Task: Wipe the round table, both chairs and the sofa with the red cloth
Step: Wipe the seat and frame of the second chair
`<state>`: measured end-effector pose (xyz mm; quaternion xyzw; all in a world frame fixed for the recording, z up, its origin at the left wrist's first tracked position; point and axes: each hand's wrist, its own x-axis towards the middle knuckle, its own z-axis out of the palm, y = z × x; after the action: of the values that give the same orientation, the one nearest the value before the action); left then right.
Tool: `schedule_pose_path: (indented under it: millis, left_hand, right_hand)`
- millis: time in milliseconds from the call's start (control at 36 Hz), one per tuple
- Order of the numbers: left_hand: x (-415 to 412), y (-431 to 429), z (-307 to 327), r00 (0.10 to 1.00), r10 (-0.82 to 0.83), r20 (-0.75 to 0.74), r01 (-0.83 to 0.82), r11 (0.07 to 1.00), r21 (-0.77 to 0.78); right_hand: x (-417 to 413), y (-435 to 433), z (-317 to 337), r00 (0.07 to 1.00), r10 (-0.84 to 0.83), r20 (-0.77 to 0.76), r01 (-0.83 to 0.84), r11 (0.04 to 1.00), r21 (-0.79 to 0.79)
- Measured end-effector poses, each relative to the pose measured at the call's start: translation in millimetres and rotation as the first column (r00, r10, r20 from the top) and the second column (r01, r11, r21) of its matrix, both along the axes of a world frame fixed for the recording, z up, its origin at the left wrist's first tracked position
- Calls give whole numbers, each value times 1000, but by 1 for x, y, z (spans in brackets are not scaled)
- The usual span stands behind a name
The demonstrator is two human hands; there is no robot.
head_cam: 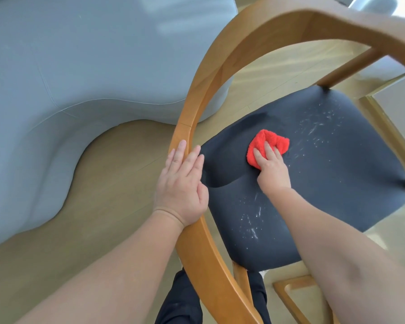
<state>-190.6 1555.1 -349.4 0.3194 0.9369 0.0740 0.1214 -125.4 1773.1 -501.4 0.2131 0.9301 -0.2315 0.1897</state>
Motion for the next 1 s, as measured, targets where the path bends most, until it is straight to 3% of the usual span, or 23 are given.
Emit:
schedule_pose_path:
  millis: [139, 278, 444, 694, 833, 1000]
  left_hand:
    - [0, -1, -1, 1000, -9, -9, 9, 999, 42]
    - [-1, -1, -2, 1000, 21, -11, -20, 997, 71]
    - [-1, -2, -4, 999, 16, -31, -14, 997, 80]
    - [4, -3, -6, 998, 26, -52, -22, 997, 75]
    - [23, -4, -7, 997, 68, -35, -68, 998, 12]
    - [90, -9, -9, 965, 261, -35, -262, 964, -49]
  right_hand:
    - [7, -24, 1, 999, 26, -20, -26, 999, -22]
    - [25, -57, -6, 980, 138, -144, -149, 987, -67]
    - [52, -99, -2, 906, 417, -72, -423, 899, -112]
    - [72, -100, 4, 807, 589, -54, -591, 806, -37]
    - [78, -101, 3, 812, 584, 8, -584, 812, 6]
    - [80, -114, -7, 809, 587, 25, -588, 808, 43]
